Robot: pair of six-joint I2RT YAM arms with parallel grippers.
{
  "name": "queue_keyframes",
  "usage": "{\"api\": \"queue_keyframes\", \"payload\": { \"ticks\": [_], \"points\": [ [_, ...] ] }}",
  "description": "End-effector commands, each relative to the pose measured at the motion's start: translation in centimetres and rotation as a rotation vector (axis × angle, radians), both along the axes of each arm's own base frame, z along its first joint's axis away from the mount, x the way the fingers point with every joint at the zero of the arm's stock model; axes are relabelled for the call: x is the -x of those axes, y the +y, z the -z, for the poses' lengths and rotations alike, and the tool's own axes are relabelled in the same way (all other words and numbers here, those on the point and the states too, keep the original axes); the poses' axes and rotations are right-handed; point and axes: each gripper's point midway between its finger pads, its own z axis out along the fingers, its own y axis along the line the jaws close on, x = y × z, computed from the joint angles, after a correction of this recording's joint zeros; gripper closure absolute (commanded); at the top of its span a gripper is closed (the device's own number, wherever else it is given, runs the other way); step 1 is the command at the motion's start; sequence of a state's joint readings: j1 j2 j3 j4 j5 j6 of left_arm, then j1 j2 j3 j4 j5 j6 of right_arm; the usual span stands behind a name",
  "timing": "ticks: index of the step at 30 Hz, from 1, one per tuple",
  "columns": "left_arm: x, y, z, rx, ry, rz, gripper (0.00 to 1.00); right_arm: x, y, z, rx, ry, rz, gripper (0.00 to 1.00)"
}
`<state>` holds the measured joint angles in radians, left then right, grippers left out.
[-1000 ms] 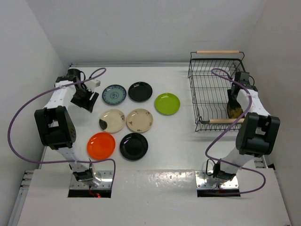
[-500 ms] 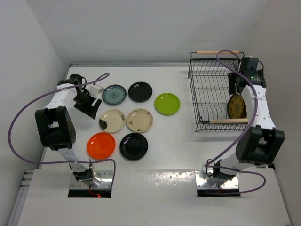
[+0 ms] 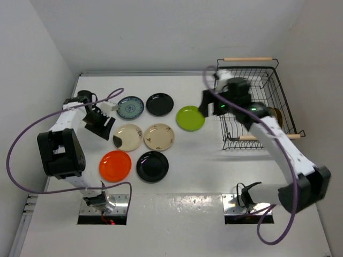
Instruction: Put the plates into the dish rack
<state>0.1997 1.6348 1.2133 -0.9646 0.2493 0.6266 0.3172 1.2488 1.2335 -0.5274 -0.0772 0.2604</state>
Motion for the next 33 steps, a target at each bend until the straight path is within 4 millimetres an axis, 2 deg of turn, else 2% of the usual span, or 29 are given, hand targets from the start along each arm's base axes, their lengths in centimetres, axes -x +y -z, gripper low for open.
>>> {"api": "queue_keyframes", "payload": {
  "ticks": [1, 2, 3, 4, 5, 6, 7, 8, 9, 11, 12, 14, 19, 23, 24, 26, 28, 30, 31, 33],
  "points": [
    [-1.2, 1.2, -2.1, -0.028, -0.118, -0.146, 0.3, 3.5, 9.6, 6.4, -0.078, 0.194, -0.195, 0.2],
    [-1.0, 1.7, -2.2, -0.037, -0.127, -0.18, 0.3, 4.0, 11.0, 7.8, -0.069, 0.234, -0.227, 0.2],
    [-0.7, 1.6, -2.5, -0.034, -0.142, -0.198, 0.3, 4.7, 12.4, 8.4, -0.078, 0.26, -0.265, 0.29],
    [-0.2, 2.3, -2.6, -0.039, -0.141, -0.248, 0.3, 6.4, 14.8, 10.5, -0.055, 0.325, -0.327, 0.38],
    [0.1, 2.7, -2.7, -0.048, -0.151, -0.273, 0.3, 7.0, 15.8, 10.9, -0.076, 0.351, -0.335, 0.47],
    [0.8, 2.5, -2.3, -0.043, -0.137, -0.283, 0.3, 7.2, 16.3, 11.4, -0.076, 0.354, -0.339, 0.61],
    [1.4, 3.0, -2.9, -0.056, -0.157, -0.317, 0.3, 8.7, 17.9, 13.2, -0.05, 0.396, -0.381, 0.62],
    [1.7, 3.7, -3.0, -0.077, -0.171, -0.338, 0.3, 9.0, 18.5, 13.9, -0.056, 0.404, -0.378, 0.61],
    [2.6, 3.7, -2.6, -0.084, -0.16, -0.341, 0.3, 9.6, 19.0, 14.6, -0.036, 0.404, -0.385, 0.54],
    [3.5, 4.1, -3.3, -0.113, -0.189, -0.359, 0.3, 10.9, 20.3, 16.8, -0.026, 0.44, -0.392, 0.48],
    [4.1, 3.9, -3.0, -0.112, -0.185, -0.359, 0.29, 11.3, 20.6, 17.8, -0.02, 0.465, -0.397, 0.45],
    [4.8, 4.2, -3.7, -0.141, -0.216, -0.369, 0.29, 12.2, 20.3, 19.9, -0.005, 0.521, -0.368, 0.45],
    [6.0, 3.8, -3.8, -0.144, -0.233, -0.369, 0.29, 14.3, 20.0, 24.6, -0.02, 0.624, -0.326, 0.45],
    [6.3, 3.7, -4.3, -0.145, -0.247, -0.37, 0.29, 15.2, 20.4, 26.2, -0.012, 0.644, -0.341, 0.47],
    [6.3, 3.7, -4.3, -0.145, -0.247, -0.37, 0.29, 15.2, 21.2, 26.1, -0.044, 0.637, -0.356, 0.49],
    [6.3, 3.7, -4.3, -0.145, -0.247, -0.37, 0.29, 16.1, 21.7, 26.5, -0.057, 0.662, -0.371, 0.55],
    [6.2, 3.7, -4.6, -0.146, -0.249, -0.37, 0.29, 15.6, 21.3, 26.5, -0.077, 0.667, -0.344, 0.64],
    [6.2, 3.7, -4.6, -0.146, -0.248, -0.37, 0.29, 16.1, 20.4, 27.0, -0.085, 0.681, -0.32, 0.74],
    [6.0, 3.8, -4.9, -0.147, -0.258, -0.37, 0.29, 16.2, 20.3, 26.9, -0.088, 0.684, -0.323, 0.87],
    [6.0, 3.8, -4.7, -0.146, -0.248, -0.37, 0.29, 15.9, 19.9, 26.0, -0.088, 0.654, -0.341, 1.0]
  ]
}}
